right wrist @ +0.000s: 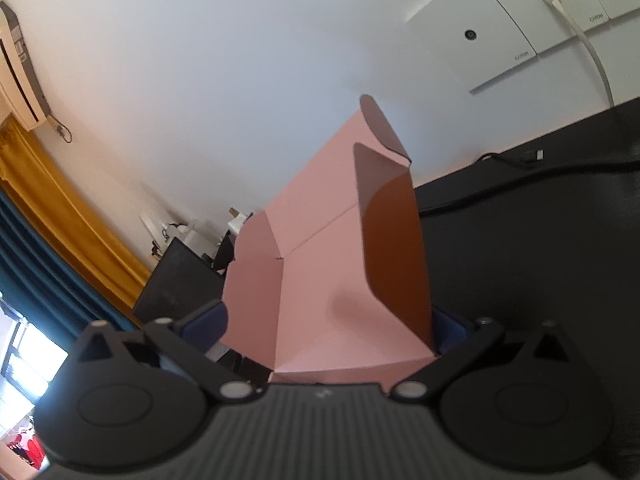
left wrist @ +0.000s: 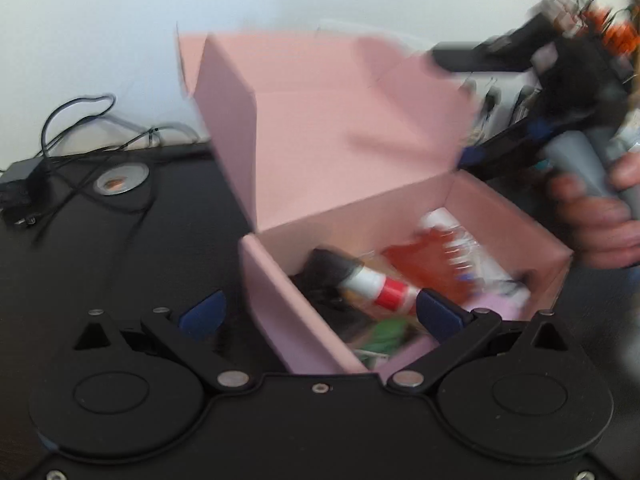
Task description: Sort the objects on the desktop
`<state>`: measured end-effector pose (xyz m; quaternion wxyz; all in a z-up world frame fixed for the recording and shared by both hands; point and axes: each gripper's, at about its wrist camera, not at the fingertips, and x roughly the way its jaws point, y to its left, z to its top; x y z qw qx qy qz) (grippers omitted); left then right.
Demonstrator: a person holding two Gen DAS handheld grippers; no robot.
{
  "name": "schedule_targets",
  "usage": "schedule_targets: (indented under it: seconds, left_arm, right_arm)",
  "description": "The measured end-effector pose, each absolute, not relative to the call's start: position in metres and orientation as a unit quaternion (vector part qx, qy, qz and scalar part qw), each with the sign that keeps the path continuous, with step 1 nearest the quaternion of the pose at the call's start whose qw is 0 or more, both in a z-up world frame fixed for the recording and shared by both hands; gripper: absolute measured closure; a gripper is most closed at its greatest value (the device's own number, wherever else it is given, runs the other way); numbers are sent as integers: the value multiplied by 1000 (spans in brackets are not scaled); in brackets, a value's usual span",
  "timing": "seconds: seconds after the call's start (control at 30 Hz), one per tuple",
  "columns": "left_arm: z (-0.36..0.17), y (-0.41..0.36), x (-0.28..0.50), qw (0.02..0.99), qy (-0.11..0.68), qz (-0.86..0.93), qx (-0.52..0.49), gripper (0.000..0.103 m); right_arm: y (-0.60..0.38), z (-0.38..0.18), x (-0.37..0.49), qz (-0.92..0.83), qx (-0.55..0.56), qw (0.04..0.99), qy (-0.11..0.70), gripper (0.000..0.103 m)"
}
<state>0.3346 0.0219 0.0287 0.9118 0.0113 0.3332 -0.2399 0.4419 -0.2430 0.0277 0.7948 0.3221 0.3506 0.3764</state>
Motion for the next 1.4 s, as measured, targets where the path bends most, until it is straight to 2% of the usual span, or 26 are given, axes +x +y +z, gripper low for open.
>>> schedule_targets:
  seconds: [0.37,0.83,1.17,1.27,1.4]
  left_arm:
    - [29,17,326,912,322,-253,28,0]
    - [29,14,327,911,322,-256,30,0]
    - [30,13,323,914,318,-250,34,0]
    - [35,11,315,925,294,-237,43,0]
    - [51,7,290,947,213,-229,76,0]
  right_arm:
    - [-247,39,427,362,286,808,367,1]
    - [-256,42,471,329,353,803,349,1]
    - [-258,79,420,374,326,819,290,1]
    - [-255,84,399,375,312,828,276,1]
    - [-257,78,382,372,325,831,256,1]
